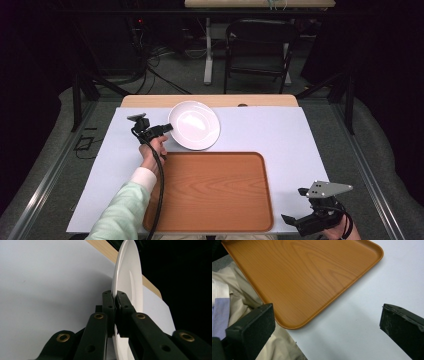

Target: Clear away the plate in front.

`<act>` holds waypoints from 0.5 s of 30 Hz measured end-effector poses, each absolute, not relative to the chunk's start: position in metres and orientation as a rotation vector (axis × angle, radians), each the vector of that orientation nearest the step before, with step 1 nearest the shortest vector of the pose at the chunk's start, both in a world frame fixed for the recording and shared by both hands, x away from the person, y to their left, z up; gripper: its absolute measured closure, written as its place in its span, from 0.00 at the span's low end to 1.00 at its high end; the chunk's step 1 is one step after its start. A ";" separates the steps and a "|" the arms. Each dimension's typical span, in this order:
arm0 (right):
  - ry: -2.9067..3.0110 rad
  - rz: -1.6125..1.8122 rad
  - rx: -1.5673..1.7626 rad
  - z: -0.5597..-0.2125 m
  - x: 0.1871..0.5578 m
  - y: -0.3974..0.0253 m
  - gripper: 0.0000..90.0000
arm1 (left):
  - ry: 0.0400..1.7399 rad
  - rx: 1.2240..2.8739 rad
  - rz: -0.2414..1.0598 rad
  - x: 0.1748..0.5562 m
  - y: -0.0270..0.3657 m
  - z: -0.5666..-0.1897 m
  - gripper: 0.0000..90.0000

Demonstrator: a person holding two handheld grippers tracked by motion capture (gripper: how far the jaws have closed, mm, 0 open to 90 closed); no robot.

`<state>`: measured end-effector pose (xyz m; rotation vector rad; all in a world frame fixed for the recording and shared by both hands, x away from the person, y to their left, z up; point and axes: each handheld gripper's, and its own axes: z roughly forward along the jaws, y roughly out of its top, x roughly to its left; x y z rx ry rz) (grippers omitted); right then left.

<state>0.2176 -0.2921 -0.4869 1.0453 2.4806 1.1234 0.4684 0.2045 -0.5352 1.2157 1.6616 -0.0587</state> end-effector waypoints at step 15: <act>2.512 1.077 1.247 -0.489 0.254 -0.278 0.00 | 1.553 1.227 -0.081 0.457 0.207 -0.510 0.97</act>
